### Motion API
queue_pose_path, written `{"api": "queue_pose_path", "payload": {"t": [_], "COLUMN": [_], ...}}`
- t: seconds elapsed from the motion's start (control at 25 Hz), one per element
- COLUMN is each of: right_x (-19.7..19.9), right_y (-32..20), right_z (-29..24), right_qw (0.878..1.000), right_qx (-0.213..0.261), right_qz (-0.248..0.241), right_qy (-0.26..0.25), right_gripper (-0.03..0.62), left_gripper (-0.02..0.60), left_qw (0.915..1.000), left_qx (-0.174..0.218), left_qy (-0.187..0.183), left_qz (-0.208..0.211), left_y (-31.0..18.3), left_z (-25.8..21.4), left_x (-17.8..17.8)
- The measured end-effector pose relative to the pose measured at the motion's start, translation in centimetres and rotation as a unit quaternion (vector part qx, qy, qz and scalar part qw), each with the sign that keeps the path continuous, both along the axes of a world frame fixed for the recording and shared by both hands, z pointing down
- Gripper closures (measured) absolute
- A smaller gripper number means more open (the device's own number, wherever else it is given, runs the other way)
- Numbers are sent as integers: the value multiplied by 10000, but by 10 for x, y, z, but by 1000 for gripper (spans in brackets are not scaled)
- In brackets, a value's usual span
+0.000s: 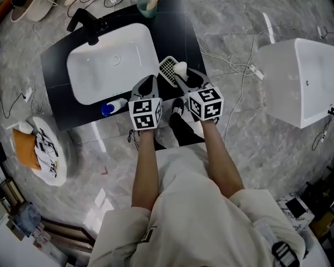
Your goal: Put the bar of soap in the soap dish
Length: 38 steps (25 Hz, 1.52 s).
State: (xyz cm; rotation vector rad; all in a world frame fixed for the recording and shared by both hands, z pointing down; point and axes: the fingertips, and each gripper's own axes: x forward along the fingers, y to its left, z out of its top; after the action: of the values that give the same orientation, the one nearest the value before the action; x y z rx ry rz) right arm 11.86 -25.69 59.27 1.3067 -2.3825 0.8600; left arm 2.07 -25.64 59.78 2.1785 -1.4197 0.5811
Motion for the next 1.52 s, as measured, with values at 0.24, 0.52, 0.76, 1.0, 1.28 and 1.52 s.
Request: {"api": "queue_pose_path", "payload": {"t": [0.24, 0.52, 0.76, 1.0, 1.28, 1.52], "right_x": [-2, -6, -12, -18, -18, -22], "right_y": [-2, -11, -8, -10, -18, -21], "right_z": [11, 23, 36, 48, 58, 60], "right_qw": [9998, 9988, 9952, 9901, 9834, 9746], "right_qx": [-80, -151, -325, -525, -712, -731], "right_qz": [-191, -414, -726, -939, -1107, -1282], "right_qy": [12, 214, 565, 904, 1251, 1681], "right_gripper": [419, 419, 419, 419, 419, 418], "left_gripper": [577, 577, 577, 577, 577, 577], "left_qw": [9998, 9993, 9993, 9996, 9992, 9986], "left_qx": [-32, -57, -68, -70, -103, -167], "left_qy": [-32, 35, 123, 116, 141, 149], "left_qz": [-193, -379, -344, -255, -361, -489], "left_y": [13, 16, 14, 13, 20, 27], "left_z": [6, 14, 15, 12, 11, 14], "left_x": [-4, -11, -3, 2, -8, -19]}}
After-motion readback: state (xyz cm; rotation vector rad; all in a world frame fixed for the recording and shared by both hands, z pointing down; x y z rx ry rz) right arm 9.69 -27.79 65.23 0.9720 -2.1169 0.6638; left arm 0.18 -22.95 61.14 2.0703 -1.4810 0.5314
